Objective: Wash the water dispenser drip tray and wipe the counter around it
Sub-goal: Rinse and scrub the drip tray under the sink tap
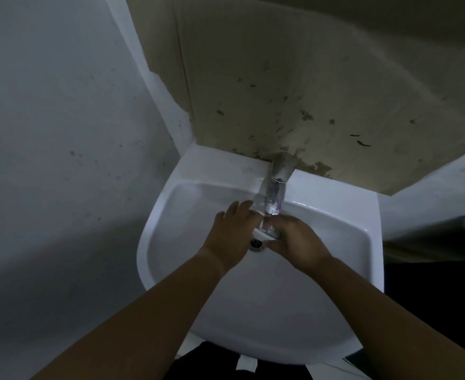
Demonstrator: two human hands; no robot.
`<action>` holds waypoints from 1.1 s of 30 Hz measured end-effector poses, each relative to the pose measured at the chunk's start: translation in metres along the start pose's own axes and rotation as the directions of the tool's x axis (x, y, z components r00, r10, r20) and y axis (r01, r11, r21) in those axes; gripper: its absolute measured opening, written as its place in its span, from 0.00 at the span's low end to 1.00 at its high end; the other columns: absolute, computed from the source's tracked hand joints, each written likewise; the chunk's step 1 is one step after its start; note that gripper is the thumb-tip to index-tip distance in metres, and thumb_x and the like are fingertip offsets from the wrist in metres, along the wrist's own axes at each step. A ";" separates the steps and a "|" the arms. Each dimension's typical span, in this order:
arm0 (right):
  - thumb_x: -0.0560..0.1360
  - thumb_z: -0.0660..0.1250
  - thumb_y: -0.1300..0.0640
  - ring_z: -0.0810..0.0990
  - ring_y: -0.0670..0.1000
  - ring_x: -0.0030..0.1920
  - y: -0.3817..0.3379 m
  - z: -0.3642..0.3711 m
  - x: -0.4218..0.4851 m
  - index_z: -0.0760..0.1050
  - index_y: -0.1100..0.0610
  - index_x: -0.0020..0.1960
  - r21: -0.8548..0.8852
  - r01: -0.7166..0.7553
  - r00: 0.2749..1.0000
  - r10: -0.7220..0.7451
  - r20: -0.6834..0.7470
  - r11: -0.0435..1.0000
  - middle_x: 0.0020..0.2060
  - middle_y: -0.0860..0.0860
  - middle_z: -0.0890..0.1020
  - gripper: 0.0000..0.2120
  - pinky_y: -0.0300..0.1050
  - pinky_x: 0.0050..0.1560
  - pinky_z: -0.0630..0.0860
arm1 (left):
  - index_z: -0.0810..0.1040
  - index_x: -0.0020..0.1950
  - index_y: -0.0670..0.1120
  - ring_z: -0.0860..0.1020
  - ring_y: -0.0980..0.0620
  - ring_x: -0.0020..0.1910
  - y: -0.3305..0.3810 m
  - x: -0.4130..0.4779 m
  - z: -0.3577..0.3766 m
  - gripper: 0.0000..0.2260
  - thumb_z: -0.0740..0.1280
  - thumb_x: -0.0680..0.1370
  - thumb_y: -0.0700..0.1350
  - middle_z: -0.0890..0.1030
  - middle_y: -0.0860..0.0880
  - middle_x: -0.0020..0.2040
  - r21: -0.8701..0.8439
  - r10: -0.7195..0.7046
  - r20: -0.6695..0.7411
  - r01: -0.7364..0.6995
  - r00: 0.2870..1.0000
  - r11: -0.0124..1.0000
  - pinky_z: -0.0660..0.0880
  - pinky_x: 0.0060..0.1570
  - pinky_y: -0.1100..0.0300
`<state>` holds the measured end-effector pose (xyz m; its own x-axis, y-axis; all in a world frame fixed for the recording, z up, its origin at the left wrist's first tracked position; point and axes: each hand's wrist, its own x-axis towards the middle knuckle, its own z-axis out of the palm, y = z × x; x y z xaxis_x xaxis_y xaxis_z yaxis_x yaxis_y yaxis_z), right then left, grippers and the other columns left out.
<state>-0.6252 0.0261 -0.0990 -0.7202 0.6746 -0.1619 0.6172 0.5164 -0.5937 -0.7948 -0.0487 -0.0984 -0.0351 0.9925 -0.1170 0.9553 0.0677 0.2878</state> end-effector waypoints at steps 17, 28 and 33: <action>0.73 0.70 0.45 0.77 0.57 0.58 0.013 0.004 -0.003 0.74 0.47 0.66 -0.269 0.084 0.996 -0.088 -0.006 0.959 0.60 0.51 0.79 0.22 0.53 0.54 0.72 | 0.74 0.60 0.45 0.68 0.41 0.70 -0.015 -0.004 -0.009 0.12 0.65 0.77 0.39 0.69 0.44 0.70 -0.026 -0.019 0.023 0.019 1.000 0.999 0.66 0.66 0.44; 0.70 0.74 0.50 0.79 0.55 0.53 0.002 0.009 -0.004 0.77 0.49 0.62 -0.112 0.026 0.999 -0.030 -0.036 0.993 0.57 0.50 0.81 0.20 0.50 0.49 0.76 | 0.74 0.67 0.48 0.55 0.43 0.79 -0.006 -0.001 -0.009 0.17 0.66 0.78 0.40 0.59 0.46 0.79 0.048 0.052 0.053 -0.054 0.997 0.997 0.56 0.73 0.39; 0.73 0.72 0.50 0.79 0.53 0.49 0.013 0.009 -0.009 0.70 0.51 0.62 -0.035 -0.056 0.996 0.053 -0.066 0.998 0.55 0.47 0.77 0.20 0.52 0.47 0.78 | 0.74 0.68 0.51 0.58 0.40 0.77 0.004 0.004 -0.006 0.22 0.66 0.75 0.36 0.62 0.45 0.78 -0.023 0.120 -0.058 -0.121 0.991 0.992 0.63 0.70 0.44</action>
<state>-0.6140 0.0219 -0.1123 -0.6639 0.7344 -0.1414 0.6671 0.4961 -0.5557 -0.7932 -0.0434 -0.0921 0.0628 0.9977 -0.0268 0.9455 -0.0508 0.3215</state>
